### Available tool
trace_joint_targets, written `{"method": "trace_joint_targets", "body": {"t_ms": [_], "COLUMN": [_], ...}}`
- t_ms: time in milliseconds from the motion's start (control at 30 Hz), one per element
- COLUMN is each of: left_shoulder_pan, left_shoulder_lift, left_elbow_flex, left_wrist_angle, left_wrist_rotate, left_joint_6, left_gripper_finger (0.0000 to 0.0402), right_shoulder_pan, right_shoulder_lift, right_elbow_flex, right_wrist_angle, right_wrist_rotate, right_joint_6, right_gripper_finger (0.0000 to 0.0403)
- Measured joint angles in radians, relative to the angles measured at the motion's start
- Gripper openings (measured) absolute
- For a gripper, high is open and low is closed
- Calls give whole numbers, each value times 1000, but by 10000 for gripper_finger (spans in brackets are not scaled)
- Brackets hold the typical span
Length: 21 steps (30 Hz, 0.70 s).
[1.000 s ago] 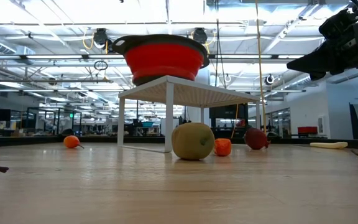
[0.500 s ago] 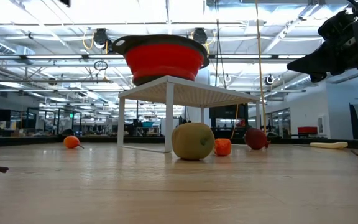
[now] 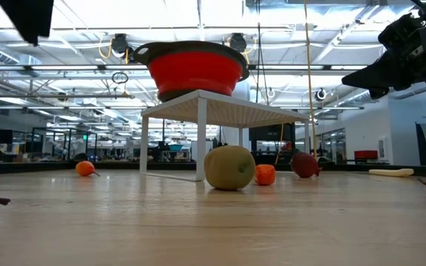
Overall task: Pick & Place Fruit
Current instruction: Put the pear into the red strainer bowl on the shelf
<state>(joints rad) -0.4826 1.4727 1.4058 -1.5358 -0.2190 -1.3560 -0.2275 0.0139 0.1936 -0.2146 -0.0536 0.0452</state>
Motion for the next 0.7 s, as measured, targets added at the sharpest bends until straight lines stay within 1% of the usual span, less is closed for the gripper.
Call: {"method": "trace_joint_targets", "body": {"t_ms": [267, 400, 567, 700], "left_shoulder_pan": [-11, -1, 2, 13], "left_shoulder_lift": [0, -4, -75, -172], "left_elbow_flex": [-181, -248, -330, -410], "left_wrist_angle": [95, 148, 216, 254], "left_wrist_rotate": [0, -2, -25, -65], "left_joint_6": [93, 97, 96, 95], "left_gripper_finger": [239, 239, 239, 239], "right_shoulder_pan": [0, 0, 0, 0], "right_shoulder_lift": [0, 0, 0, 0], "right_elbow_flex": [0, 0, 0, 0], "right_wrist_angle": [0, 0, 0, 0], "right_wrist_rotate": [0, 0, 0, 0], "right_joint_6": [-3, -3, -3, -4], "right_gripper_finger": [0, 0, 0, 0]}}
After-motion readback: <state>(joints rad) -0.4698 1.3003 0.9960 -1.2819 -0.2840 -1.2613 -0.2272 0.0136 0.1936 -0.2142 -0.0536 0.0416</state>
